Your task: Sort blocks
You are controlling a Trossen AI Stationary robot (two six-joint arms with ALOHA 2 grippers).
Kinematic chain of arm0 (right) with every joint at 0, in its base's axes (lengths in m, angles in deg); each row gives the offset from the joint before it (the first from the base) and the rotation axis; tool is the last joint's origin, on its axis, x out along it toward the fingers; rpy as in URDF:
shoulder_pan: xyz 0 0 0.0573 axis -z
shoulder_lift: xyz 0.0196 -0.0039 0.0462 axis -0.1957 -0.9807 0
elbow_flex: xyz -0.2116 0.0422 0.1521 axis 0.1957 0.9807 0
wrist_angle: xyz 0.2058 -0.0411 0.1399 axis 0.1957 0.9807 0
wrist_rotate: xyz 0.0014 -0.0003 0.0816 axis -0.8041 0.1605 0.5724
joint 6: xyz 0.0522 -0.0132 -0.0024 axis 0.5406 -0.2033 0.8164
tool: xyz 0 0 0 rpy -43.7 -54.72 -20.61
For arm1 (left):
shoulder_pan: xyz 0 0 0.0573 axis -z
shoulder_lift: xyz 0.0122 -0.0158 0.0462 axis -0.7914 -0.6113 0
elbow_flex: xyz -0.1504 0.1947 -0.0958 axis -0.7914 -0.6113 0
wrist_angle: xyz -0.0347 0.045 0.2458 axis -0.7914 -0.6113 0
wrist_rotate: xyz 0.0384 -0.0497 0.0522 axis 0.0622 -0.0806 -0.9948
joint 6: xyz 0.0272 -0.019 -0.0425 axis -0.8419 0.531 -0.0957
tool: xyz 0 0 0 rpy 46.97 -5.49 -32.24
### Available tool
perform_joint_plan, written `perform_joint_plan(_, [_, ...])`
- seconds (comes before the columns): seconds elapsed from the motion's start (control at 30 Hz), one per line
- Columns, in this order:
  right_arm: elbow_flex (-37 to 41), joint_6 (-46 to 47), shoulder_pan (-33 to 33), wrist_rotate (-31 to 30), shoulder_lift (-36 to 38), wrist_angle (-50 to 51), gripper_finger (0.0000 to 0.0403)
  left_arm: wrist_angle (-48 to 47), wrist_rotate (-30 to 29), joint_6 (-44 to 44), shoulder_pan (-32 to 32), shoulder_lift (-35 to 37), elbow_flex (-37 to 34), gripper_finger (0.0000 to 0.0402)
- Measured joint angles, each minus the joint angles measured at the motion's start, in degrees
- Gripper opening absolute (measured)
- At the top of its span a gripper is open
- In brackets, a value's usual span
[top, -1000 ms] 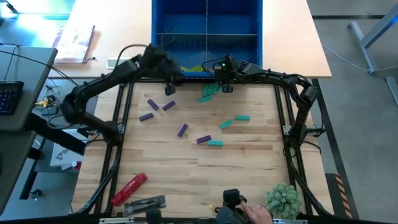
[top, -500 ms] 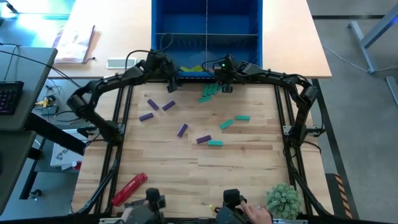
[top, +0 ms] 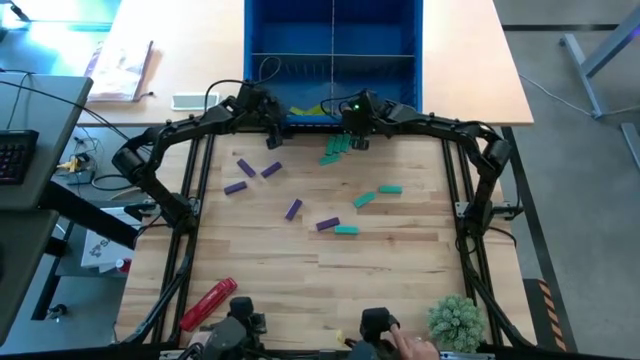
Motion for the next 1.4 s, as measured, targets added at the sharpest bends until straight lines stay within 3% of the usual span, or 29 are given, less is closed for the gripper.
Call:
perform_joint_plan(0.27, [-3.9, 6.0, -0.7, 4.3, 0.0, 8.7, 0.0155, -1.1, -0.3, -1.0, 0.0, 0.0, 0.0, 0.0154])
perform_joint_plan(0.4, [-6.6, 8.2, -2.3, 3.7, 0.0, 13.7, 0.0173, -2.4, -0.4, -1.4, 0.0, 0.0, 0.0, 0.0154])
perform_joint_plan(0.77, [-12.1, 3.8, -7.8, 5.4, 0.1, 17.1, 0.0178, -3.1, -1.1, -2.1, 0.3, -0.1, -0.1, 0.0154])
perform_joint_plan(0.83, [-12.5, 5.4, -9.0, 7.9, 0.4, 15.0, 0.0178, -3.2, -1.1, -2.1, 0.3, -0.1, -0.1, 0.0154])
perform_joint_plan(0.9, [-11.8, 7.6, -10.5, 14.7, 0.4, 11.3, 0.0178, -3.2, -1.1, -2.2, 0.3, -0.1, -0.1, 0.0154])
perform_joint_plan(1.03, [-6.7, 16.5, -12.2, 25.3, -1.1, -2.8, 0.0178, -3.1, -1.0, -2.3, 0.3, -0.1, -0.1, 0.0154])
perform_joint_plan(1.2, [0.2, 31.2, -14.9, 23.8, -5.8, -24.3, 0.0172, -3.2, -1.1, -2.4, 0.5, -0.2, -0.2, 0.0154])
perform_joint_plan(1.3, [0.2, 38.2, -16.9, 20.1, -10.3, -30.7, 0.0172, -3.2, -1.1, -2.4, 0.5, -0.2, -0.2, 0.0154])
perform_joint_plan(1.4, [-3.3, 38.9, -18.4, 17.6, -15.2, -31.8, 0.0172, -3.2, -1.6, -2.9, 0.5, -0.2, -0.2, 0.0154])
